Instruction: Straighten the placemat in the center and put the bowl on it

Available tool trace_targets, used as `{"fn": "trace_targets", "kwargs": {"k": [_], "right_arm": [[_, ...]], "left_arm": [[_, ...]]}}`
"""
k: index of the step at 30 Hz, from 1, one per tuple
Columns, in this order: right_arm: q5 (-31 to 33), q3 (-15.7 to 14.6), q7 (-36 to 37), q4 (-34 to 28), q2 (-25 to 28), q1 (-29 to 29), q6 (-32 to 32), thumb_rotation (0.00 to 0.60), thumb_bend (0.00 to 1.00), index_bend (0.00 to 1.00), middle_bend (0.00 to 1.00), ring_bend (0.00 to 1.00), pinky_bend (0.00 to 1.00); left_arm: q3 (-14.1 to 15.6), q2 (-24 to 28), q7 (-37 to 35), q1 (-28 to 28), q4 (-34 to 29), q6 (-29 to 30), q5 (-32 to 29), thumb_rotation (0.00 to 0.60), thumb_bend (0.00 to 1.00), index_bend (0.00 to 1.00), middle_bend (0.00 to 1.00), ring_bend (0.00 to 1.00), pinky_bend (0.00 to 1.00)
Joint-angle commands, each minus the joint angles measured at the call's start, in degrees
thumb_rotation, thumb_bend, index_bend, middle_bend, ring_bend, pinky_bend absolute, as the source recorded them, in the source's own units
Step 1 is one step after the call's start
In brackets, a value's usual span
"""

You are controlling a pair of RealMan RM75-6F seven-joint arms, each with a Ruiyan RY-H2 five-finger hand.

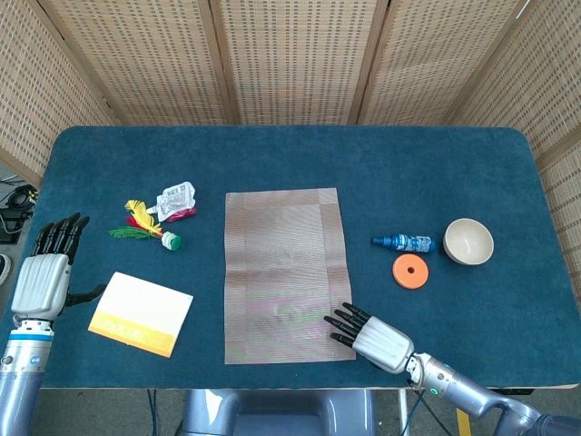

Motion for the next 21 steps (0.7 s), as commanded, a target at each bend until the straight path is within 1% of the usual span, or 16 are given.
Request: {"fn": "trace_targets", "kwargs": {"k": [1,21], "right_arm": [[0.6,0.2,-0.5,-0.4,-0.7,0.7,-0.8,0.600,0.00,0.22,0.00,0.00,0.00],[3.7,0.9,-2.9,-0.5,-5.3,3.6,-3.1,0.600,0.00,0.22,0.00,0.00,0.00]], "left_arm": [[-0.3,-0.1,-0.1,0.0,0.4,-0.6,-0.3,0.600,0.00,0.00,0.00,0.00,0.00],[-1.3,-0.3,0.0,0.5,0.6,-2.6,0.0,0.600,0.00,0.00,0.00,0.00,0.00]]}}
